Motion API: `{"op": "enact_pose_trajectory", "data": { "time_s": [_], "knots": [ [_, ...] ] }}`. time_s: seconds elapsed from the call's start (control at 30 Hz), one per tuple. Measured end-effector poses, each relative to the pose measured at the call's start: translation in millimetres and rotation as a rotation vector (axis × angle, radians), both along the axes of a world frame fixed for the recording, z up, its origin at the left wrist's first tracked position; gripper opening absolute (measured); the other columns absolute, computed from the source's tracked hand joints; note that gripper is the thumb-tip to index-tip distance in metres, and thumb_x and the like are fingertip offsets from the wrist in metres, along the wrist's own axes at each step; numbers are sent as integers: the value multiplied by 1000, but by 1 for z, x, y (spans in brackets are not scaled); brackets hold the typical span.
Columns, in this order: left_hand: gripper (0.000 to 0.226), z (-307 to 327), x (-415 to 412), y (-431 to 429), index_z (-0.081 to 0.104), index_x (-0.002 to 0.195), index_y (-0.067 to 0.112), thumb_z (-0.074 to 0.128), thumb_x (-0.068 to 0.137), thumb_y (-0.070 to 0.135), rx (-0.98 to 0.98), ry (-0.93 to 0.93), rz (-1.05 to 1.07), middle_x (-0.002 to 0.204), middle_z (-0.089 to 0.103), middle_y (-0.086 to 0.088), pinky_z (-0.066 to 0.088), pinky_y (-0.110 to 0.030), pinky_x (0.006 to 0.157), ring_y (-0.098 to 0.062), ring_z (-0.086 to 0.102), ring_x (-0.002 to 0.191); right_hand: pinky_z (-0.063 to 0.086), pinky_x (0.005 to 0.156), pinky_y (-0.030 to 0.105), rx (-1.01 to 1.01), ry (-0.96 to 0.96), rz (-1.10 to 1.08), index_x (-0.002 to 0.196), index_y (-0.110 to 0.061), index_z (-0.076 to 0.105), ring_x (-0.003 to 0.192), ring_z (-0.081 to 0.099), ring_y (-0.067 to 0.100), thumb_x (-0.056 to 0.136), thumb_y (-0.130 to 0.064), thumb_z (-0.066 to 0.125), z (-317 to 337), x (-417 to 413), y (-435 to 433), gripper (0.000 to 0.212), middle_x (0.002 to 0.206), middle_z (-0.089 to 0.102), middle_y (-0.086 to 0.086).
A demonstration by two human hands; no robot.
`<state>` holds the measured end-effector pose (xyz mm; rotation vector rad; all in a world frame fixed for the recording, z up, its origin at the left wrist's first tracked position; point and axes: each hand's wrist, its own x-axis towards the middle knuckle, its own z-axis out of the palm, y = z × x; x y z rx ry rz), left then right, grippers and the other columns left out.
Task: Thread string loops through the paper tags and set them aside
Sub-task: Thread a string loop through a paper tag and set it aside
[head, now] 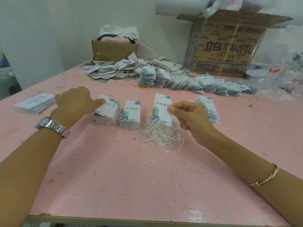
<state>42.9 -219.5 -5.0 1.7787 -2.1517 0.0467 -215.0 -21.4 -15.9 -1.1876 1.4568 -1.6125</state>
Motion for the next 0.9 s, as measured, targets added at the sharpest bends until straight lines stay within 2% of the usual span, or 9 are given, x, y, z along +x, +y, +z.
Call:
{"op": "enact_pose_trajectory", "data": {
  "time_s": [0.13, 0.23, 0.47, 0.53, 0.6, 0.7, 0.77, 0.83, 0.9],
  "knots": [
    [60, 1, 3, -3, 58, 69, 4, 60, 87, 61, 83, 62, -45, 66, 54, -12, 46, -38, 76, -31, 56, 72, 22, 39, 17, 4, 2, 5, 83, -7, 69, 40, 23, 8, 87, -6, 70, 0, 0, 0, 4, 46, 41, -8],
    [53, 4, 3, 1, 68, 81, 5, 64, 86, 58, 102, 55, -38, 73, 61, -13, 45, -36, 73, -32, 58, 76, 22, 39, 17, 5, 8, 5, 82, -7, 70, 40, 23, 8, 86, -7, 70, 0, 0, 0, 4, 46, 41, -8],
    [47, 12, -1, 12, 71, 84, 7, 67, 87, 53, 88, 94, 2, 81, 66, -12, 46, -41, 85, -32, 59, 82, 22, 39, 17, 12, 10, 10, 83, -6, 69, 40, 23, 8, 87, -6, 69, 0, 1, 0, 4, 47, 42, -7],
    [39, 15, -1, 15, 75, 85, 9, 69, 88, 47, 45, 191, -46, 75, 66, -11, 45, -34, 71, -31, 57, 73, 21, 39, 17, 12, 6, 14, 83, -6, 69, 40, 22, 8, 88, -5, 69, 0, 1, 1, 5, 47, 41, -6],
    [35, 17, 0, 17, 76, 83, 7, 68, 91, 40, -27, 278, -115, 68, 64, -12, 36, -28, 56, -27, 52, 63, 21, 40, 17, 13, 2, 19, 82, -6, 69, 41, 22, 9, 88, -4, 69, 1, 1, 1, 6, 47, 41, -5],
    [35, 19, -2, 18, 74, 80, 5, 65, 93, 36, -98, 426, -206, 72, 67, -15, 35, -28, 58, -24, 51, 63, 21, 40, 17, 12, 4, 17, 82, -6, 69, 40, 22, 8, 88, -3, 68, 1, 2, 1, 7, 47, 42, -6],
    [22, 21, -7, 22, 74, 84, 17, 67, 91, 36, -35, 678, -318, 71, 68, 0, 40, -23, 61, -11, 55, 61, 22, 39, 17, 5, 21, 11, 83, -6, 69, 39, 24, 7, 89, -3, 67, 1, 2, 2, 7, 47, 45, -8],
    [12, 22, -19, 35, 72, 84, 24, 69, 89, 35, 80, 921, -467, 65, 68, 11, 42, -11, 52, 2, 58, 53, 24, 38, 17, -9, 57, 6, 84, -5, 68, 38, 25, 7, 89, -2, 67, 1, 3, 2, 6, 51, 52, -11],
    [6, 17, -34, 49, 70, 84, 28, 70, 89, 31, 80, 985, -577, 67, 71, 15, 43, -6, 51, 5, 61, 53, 25, 38, 17, -27, 103, -4, 83, -6, 68, 37, 27, 6, 88, -2, 68, 2, 5, 3, 7, 62, 62, -11]
  ]
}}
